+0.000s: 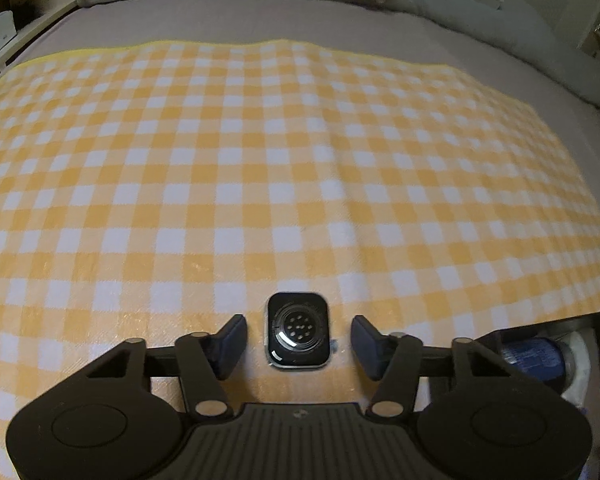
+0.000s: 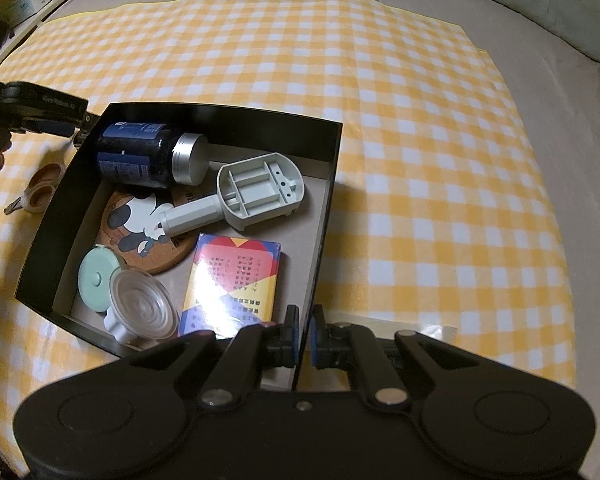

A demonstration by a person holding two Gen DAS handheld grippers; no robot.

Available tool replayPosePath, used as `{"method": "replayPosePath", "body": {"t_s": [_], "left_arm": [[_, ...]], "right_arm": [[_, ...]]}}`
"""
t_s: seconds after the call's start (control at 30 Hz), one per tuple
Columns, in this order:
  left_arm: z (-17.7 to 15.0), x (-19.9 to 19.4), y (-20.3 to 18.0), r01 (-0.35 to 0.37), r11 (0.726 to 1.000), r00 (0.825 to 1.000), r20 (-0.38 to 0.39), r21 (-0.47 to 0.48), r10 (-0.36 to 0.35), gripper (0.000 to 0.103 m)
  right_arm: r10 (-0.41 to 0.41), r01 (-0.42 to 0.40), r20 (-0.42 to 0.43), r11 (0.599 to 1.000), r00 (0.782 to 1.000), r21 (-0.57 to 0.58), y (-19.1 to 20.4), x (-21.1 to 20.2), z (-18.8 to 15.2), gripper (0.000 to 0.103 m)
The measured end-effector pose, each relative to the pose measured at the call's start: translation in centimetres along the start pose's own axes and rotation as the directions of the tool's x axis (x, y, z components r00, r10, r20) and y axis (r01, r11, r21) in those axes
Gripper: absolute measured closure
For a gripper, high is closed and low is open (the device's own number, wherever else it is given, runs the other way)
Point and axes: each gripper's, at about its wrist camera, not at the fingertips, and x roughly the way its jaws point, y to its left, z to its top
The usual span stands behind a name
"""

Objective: Organize rigid objects
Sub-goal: 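Close the left gripper on the smartwatch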

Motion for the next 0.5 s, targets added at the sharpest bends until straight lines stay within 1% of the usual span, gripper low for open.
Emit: {"method": "replayPosePath", "body": {"t_s": [0.13,0.2,0.23,0.33,0.5], "left_arm": [[-0.2,0.2,0.2,-0.021,1.0,1.0,0.005,0.022,0.021,0.051],[-0.1,0.8,-0.3,-0.024,0.999,1.0,0.006,0.033,0.023,0.057],[-0.2,0.8,-0.4,-0.02,0.999,1.0,0.004,0.043,0.02,0.061],[0.4,1.6,-1.7,-0.017,0.997,1.0,-0.009,0.073,0.017,0.061],[0.5,1.3,-2.6,0.005,0.998,1.0,-0.009,0.069,-0.004,0.061]], "right_arm": [[0.001,-0.001,-0.003,1.0,1.0,0.0,-0.1,0.0,0.1,0.097],[-0.006,0.006,-0.005,1.0,1.0,-0.003,0.0,0.0,0.1,0.097],[-0.009,0.009,-0.005,1.0,1.0,-0.005,0.1,0.0,0.2,0.097],[-0.013,0.013,-0.005,1.0,1.0,-0.008,0.3,0.1,0.2,0.097],[-0.013,0.013,-0.009,1.0,1.0,-0.009,0.3,0.2,0.2,0.097]]}}
